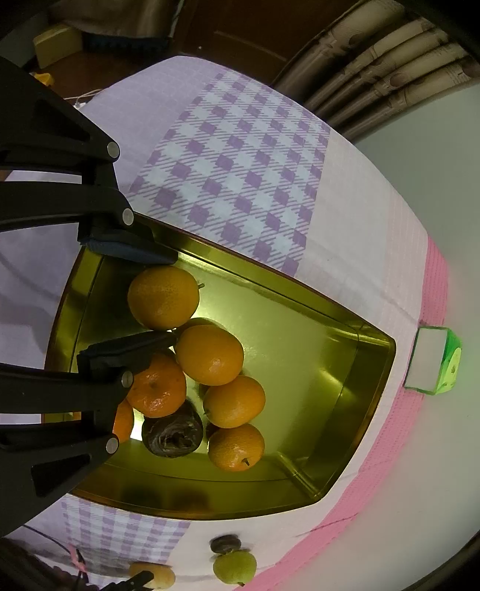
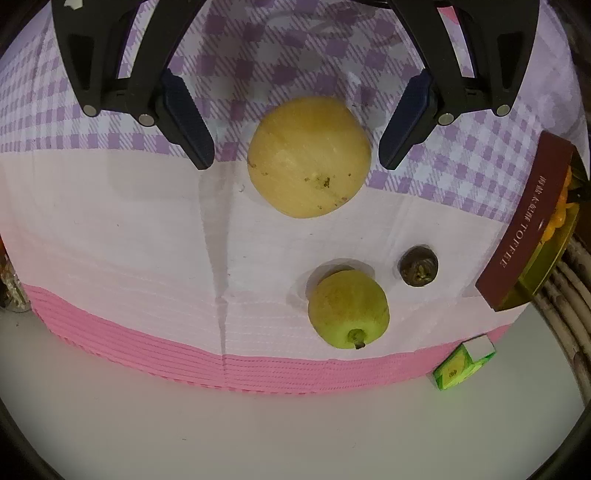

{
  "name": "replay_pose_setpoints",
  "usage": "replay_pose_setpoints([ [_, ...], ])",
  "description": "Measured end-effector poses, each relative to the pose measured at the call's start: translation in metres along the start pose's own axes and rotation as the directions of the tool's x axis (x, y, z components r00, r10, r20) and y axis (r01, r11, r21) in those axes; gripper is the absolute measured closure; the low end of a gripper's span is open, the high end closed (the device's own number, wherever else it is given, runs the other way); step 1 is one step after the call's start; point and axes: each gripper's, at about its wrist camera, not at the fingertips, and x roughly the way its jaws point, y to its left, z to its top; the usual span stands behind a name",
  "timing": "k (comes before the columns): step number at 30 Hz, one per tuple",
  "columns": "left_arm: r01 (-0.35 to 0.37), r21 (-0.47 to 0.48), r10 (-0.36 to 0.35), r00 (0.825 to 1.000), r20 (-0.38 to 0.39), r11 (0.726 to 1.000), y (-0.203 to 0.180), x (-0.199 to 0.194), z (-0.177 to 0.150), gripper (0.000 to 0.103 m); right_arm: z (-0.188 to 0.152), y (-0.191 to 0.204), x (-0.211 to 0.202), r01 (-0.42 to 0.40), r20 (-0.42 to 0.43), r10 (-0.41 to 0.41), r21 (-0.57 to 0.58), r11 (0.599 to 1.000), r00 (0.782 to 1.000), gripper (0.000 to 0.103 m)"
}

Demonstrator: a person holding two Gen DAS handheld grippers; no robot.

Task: Organize fruits
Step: 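Lower the open right gripper around the large pale yellow fruit and close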

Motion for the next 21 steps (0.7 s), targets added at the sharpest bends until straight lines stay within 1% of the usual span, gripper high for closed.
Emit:
replay_pose_setpoints([
  [6,0.008,-0.007,-0.008,1.000,0.004,1.000,0.001,-0.002,0.001,0.062,0.000,0.004,0.003,0.010,-0.007,-0.010,-0.013,1.000,1.000,0.014],
  [8,0.015,-0.006,-0.015,1.000,0.005,1.000,0.000,-0.003,0.000,0.059,0.001,0.006,0.005,0.014,-0.009,-0.014,-0.018,1.000,1.000,0.014],
  [14,0.032,-0.007,-0.032,0.999,0.008,0.999,-0.002,-0.004,-0.002,0.053,0.001,0.011,0.006,0.015,-0.011,-0.015,-0.018,1.000,1.000,0.014],
  [21,0.053,-0.020,-0.052,0.999,0.011,0.998,-0.001,-0.005,-0.003,0.053,-0.001,0.015,0.007,0.002,-0.021,-0.002,-0.014,1.000,1.000,0.018],
])
